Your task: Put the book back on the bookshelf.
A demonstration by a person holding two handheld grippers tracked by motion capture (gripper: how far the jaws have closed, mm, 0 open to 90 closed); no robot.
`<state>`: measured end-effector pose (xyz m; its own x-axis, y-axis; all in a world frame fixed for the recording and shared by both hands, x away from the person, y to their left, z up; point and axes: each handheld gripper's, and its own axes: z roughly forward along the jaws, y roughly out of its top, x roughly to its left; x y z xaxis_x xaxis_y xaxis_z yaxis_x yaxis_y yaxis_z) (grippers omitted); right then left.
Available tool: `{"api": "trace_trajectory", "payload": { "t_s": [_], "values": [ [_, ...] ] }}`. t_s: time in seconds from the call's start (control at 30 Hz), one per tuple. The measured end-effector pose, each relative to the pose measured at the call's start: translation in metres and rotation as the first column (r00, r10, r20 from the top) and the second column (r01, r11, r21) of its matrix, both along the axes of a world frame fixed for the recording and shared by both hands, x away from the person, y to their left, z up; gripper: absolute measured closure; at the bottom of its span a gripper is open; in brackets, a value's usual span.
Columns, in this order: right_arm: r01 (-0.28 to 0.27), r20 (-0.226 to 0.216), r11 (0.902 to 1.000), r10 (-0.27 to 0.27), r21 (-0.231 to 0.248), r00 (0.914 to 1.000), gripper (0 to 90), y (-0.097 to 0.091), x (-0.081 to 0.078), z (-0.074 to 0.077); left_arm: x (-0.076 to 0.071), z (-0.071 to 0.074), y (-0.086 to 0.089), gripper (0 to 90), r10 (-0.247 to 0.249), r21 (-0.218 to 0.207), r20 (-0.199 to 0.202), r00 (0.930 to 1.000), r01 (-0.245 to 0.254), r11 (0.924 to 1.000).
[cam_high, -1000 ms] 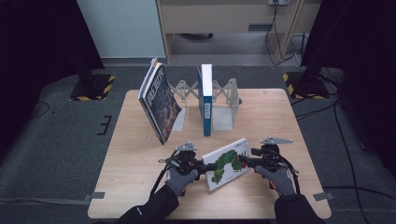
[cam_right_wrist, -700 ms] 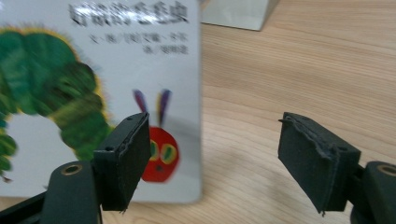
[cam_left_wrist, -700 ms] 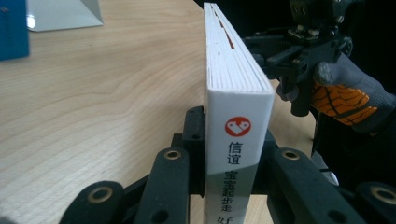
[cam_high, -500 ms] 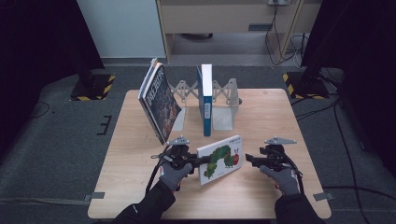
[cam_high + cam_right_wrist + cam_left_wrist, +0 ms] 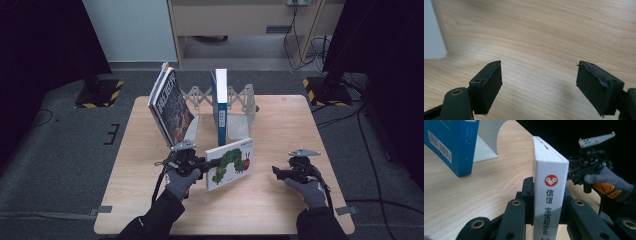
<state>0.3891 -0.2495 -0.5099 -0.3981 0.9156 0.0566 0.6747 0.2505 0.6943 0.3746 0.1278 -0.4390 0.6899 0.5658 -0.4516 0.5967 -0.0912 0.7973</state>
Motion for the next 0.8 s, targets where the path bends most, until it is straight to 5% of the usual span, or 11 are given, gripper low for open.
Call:
{"api": "trace_trajectory", "payload": {
  "t_s": [0.5, 0.8],
  "values": [
    [-0.011, -0.052, 0.9970, 0.007, -0.077, 0.9986, 18.1, 0.000, 0.002, -0.015, 0.016, 0.032, 0.002, 74.3, 0.104, -0.018, 0.097, 0.9898, -0.103, 0.9945],
    [-0.014, -0.054, 0.9968, 0.010, -0.078, 0.9985, 15.0, 0.001, 0.002, -0.018, 0.026, 0.034, -0.009, 74.2, 0.183, -0.007, 0.140, 0.9731, -0.184, 0.9830]
  ]
}}
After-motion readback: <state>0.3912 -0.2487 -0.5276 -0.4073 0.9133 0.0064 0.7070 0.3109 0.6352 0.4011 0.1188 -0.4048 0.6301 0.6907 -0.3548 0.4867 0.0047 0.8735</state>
